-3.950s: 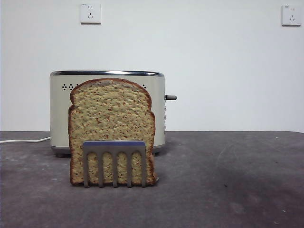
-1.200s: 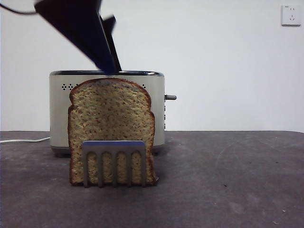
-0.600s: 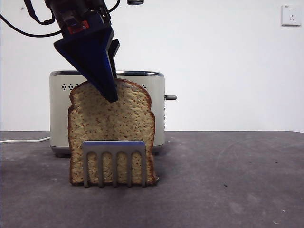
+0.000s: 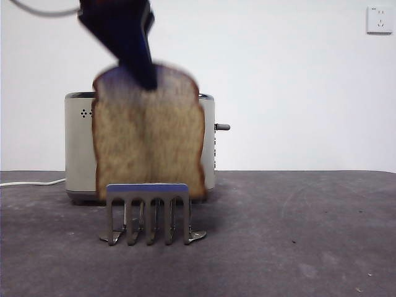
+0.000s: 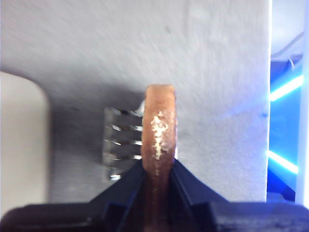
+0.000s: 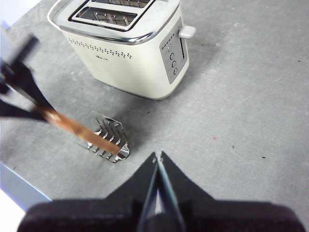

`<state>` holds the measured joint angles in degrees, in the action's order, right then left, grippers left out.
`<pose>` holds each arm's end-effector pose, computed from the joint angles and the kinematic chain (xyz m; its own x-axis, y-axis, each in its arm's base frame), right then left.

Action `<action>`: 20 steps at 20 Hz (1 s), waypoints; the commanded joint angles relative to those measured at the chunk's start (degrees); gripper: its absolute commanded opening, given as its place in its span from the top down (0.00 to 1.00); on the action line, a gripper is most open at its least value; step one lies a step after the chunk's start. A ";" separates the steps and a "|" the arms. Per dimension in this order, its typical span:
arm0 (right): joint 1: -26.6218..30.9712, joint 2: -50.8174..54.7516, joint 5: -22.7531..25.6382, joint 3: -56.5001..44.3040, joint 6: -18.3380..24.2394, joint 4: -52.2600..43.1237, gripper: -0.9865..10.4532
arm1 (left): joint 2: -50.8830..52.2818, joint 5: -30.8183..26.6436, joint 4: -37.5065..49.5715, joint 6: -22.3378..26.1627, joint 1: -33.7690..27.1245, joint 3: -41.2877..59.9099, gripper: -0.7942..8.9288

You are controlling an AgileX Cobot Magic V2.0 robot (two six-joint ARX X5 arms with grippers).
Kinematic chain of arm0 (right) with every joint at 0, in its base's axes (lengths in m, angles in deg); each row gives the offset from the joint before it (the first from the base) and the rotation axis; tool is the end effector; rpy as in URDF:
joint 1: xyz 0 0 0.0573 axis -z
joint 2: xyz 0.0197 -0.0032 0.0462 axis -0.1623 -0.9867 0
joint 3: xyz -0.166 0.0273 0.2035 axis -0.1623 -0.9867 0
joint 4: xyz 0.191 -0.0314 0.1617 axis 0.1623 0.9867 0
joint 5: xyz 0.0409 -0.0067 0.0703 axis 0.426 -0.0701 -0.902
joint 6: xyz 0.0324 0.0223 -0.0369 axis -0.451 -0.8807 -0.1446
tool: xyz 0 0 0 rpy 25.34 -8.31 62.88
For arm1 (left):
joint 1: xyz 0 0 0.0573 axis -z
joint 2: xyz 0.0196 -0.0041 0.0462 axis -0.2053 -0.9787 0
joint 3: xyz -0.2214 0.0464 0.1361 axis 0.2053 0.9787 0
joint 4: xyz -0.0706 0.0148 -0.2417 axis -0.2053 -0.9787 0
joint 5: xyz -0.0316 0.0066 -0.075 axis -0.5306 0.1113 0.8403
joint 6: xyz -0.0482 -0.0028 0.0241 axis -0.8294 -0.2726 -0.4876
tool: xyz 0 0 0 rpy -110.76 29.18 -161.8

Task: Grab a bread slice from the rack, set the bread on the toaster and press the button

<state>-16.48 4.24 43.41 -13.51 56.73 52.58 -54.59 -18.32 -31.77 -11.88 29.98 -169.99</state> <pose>0.1269 0.0293 0.3671 0.6562 0.5400 -0.5271 -0.5432 0.8229 0.1668 0.2151 -0.1977 0.3188 0.2408 -0.3931 -0.8874 0.9701 0.1264 0.2073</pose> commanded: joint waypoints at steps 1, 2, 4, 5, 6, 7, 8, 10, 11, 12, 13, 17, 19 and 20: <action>-0.13 -0.17 -0.09 0.09 0.44 -0.11 0.92 | 0.33 -0.87 -2.56 0.63 0.20 -5.14 0.93; -0.13 -0.24 -0.09 0.09 0.44 -0.11 0.92 | 0.33 -3.15 -3.72 0.66 0.20 -8.11 0.93; -0.13 -0.33 -0.09 0.09 0.44 -0.11 0.92 | 0.33 -7.37 -5.27 0.92 0.20 -13.40 0.93; -0.13 -0.33 -0.07 0.09 0.44 -0.09 0.92 | 0.33 -9.07 -5.84 1.75 0.07 -15.96 0.93; -0.13 -0.33 -0.07 0.11 0.44 -0.09 0.92 | 0.33 -10.67 -5.99 2.58 -0.17 -18.49 0.93; -0.13 -0.33 -0.07 0.09 0.46 -0.11 0.92 | 0.33 -12.09 -5.99 3.30 -0.57 -20.35 0.93; -0.13 -0.33 -0.07 0.09 0.46 -0.11 0.92 | 0.33 -13.94 -5.90 4.17 -1.20 -22.29 0.93; -0.13 -0.33 -0.07 0.09 0.46 -0.09 0.92 | 0.33 -16.22 -4.72 7.08 -2.47 -24.11 0.93; -0.13 -0.33 -0.07 0.09 0.46 -0.09 0.92 | 0.33 -16.68 -3.85 8.59 -3.06 -24.20 0.93; -0.13 -0.33 -0.07 0.09 0.46 -0.09 0.92 | 0.33 -16.68 -3.37 10.62 -4.15 -24.20 0.93; -0.13 -0.33 -0.09 0.09 0.46 -0.09 0.92 | 0.31 -16.55 -2.93 11.69 -5.16 -24.17 0.93; -0.13 -0.63 -0.09 0.09 0.46 -0.07 0.92 | 0.15 -15.74 1.16 15.45 -8.15 -24.17 0.93; -0.13 -0.85 -0.09 0.09 0.46 -0.07 0.92 | -0.33 -12.07 1.79 17.16 -9.84 -24.17 0.93; -0.13 -1.07 -0.09 0.09 0.46 -0.07 0.92 | -0.74 -10.91 1.92 17.16 -10.49 -24.17 0.93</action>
<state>-16.48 3.21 43.41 -13.51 56.73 52.60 -54.67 -29.49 -30.52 3.99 19.64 -194.26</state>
